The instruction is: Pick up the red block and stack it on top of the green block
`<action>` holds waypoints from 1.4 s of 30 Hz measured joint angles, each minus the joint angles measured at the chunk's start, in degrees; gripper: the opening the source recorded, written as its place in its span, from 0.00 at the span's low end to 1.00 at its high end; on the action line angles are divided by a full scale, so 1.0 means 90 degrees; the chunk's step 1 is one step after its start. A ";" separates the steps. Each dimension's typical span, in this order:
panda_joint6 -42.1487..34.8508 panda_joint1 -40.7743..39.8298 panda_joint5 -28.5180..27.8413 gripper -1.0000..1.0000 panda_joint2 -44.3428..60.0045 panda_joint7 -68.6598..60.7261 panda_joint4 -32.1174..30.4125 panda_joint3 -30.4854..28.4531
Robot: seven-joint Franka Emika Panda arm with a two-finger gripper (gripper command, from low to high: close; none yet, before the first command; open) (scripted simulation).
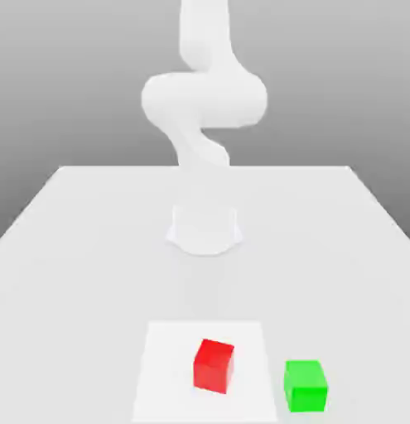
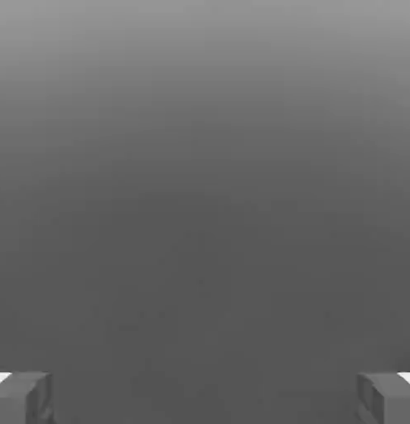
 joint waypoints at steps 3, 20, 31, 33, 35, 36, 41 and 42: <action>0.0358 -0.0161 -0.0097 0.50 0.0730 0.0326 -0.0281 0.0182; 0.2298 -0.0480 -0.0281 0.50 0.4649 0.1840 -0.1798 0.0587; 0.3626 -0.0279 -0.0548 0.00 0.6410 0.2217 -0.1796 0.0342; 0.3631 -0.0280 -0.0556 0.00 0.6410 0.2225 -0.1796 0.0343; 0.3639 -0.0276 -0.0568 0.00 0.6419 0.2240 -0.1796 0.0337; 0.3511 -0.0317 -0.0513 0.00 0.6266 0.2199 -0.1819 0.0389; 0.2633 -0.0419 -0.0159 0.00 0.5248 0.1991 -0.1958 0.0602; 0.2529 -0.0349 -0.0139 0.00 0.5197 0.2167 -0.1910 0.0647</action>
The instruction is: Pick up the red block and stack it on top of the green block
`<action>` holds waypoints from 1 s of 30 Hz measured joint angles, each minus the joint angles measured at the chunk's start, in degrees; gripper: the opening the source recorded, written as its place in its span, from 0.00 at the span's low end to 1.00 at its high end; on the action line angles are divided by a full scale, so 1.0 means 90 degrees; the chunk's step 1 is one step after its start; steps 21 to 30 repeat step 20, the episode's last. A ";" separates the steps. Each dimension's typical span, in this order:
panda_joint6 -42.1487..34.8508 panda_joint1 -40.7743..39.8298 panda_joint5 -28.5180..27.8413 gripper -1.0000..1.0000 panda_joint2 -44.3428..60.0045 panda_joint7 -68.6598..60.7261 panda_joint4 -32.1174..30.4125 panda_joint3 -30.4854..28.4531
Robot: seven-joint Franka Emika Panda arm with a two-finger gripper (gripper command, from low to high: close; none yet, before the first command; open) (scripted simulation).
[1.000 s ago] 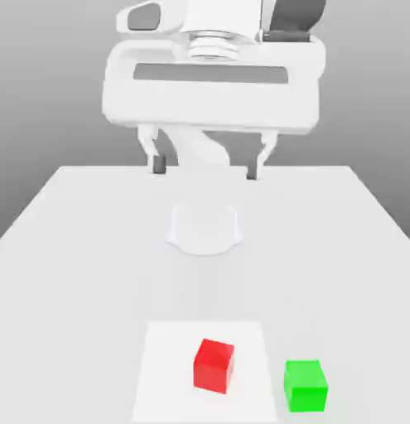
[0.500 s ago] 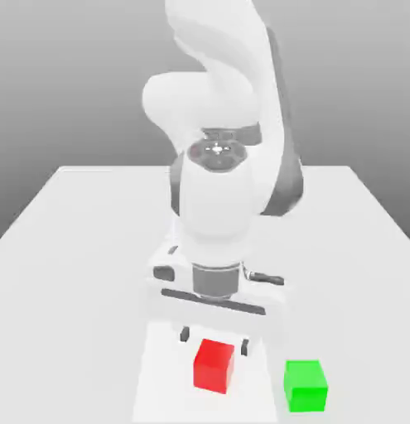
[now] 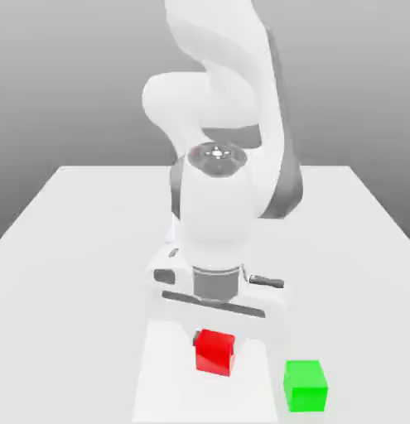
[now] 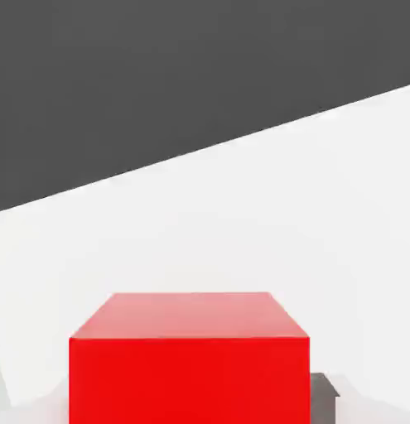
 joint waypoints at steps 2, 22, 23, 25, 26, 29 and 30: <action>-0.0172 0.0180 0.0010 0.00 -0.0035 0.0450 0.0130 0.0096; 0.0030 0.1324 -0.0489 1.00 0.0981 0.3351 0.0936 0.0252; 0.0030 0.1324 -0.0489 1.00 0.0981 0.3351 0.0936 0.0252; 0.0030 0.1324 -0.0489 1.00 0.0981 0.3351 0.0936 0.0252; 0.0030 0.1324 -0.0489 1.00 0.0981 0.3351 0.0936 0.0252; 0.0030 0.1324 -0.0489 1.00 0.0981 0.3351 0.0936 0.0252; 0.0030 0.1324 -0.0489 1.00 0.0981 0.3351 0.0936 0.0252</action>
